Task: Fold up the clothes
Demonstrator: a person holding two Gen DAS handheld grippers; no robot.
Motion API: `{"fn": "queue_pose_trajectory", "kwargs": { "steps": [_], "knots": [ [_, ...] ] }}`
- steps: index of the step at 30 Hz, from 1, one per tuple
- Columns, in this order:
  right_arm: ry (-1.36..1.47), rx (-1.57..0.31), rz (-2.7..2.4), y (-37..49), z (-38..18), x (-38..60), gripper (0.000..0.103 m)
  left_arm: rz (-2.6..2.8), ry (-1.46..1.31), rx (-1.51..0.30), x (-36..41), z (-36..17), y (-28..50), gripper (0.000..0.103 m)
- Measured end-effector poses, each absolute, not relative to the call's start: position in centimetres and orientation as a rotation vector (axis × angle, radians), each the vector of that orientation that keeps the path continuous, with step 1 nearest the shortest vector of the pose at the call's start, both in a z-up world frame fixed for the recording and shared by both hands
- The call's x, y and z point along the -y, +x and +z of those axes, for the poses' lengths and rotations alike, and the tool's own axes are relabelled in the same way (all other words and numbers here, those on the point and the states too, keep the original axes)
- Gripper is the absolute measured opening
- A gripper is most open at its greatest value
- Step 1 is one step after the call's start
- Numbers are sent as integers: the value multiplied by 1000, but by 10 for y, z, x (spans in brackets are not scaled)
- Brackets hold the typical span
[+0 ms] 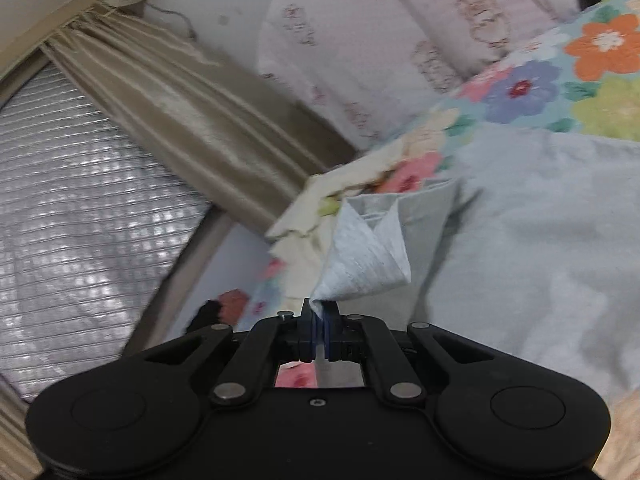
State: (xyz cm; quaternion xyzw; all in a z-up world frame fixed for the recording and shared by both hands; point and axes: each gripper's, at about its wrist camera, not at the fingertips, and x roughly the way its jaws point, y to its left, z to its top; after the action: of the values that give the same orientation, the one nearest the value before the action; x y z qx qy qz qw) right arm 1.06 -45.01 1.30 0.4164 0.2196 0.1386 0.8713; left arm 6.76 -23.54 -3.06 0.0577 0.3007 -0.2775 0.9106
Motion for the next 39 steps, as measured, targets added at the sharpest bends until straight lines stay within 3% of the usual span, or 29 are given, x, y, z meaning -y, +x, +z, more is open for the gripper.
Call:
{"fn": "queue_pose_trajectory", "kwargs": {
  "steps": [5,12,14,16,18,20,22,23,24,30,32,35,39],
  "knots": [
    [861,-551,287,1,-17,432,5,-279,82,-565,195,-14,40,4],
    [863,-795,177,-10,-83,406,6,-132,-41,-754,174,-55,37,16],
    [903,-793,166,-14,-88,412,18,-140,-62,-750,172,-52,38,17],
    [924,-748,134,-18,-87,419,39,-147,-87,-746,169,-50,37,17],
    [945,-705,105,-20,-86,426,53,-155,-114,-748,164,-52,38,16],
    [964,-693,91,-16,-87,430,56,-163,-128,-747,162,-53,37,16],
    [976,-709,86,-6,-90,430,54,-168,-123,-740,163,-52,33,14],
    [981,-717,83,-2,-91,430,47,-170,-116,-732,164,-50,31,14],
    [922,-738,83,5,-86,425,10,-177,-106,-724,163,-48,30,13],
    [481,-602,222,19,-3,386,9,-226,-107,-761,148,-35,33,11],
    [367,-599,234,15,13,383,8,-248,-103,-823,147,-39,34,15],
    [275,-747,168,21,-13,390,8,-291,-68,-912,153,-44,38,30],
    [308,-901,104,29,-48,397,16,-378,1,-992,155,-34,40,31]
  ]
}}
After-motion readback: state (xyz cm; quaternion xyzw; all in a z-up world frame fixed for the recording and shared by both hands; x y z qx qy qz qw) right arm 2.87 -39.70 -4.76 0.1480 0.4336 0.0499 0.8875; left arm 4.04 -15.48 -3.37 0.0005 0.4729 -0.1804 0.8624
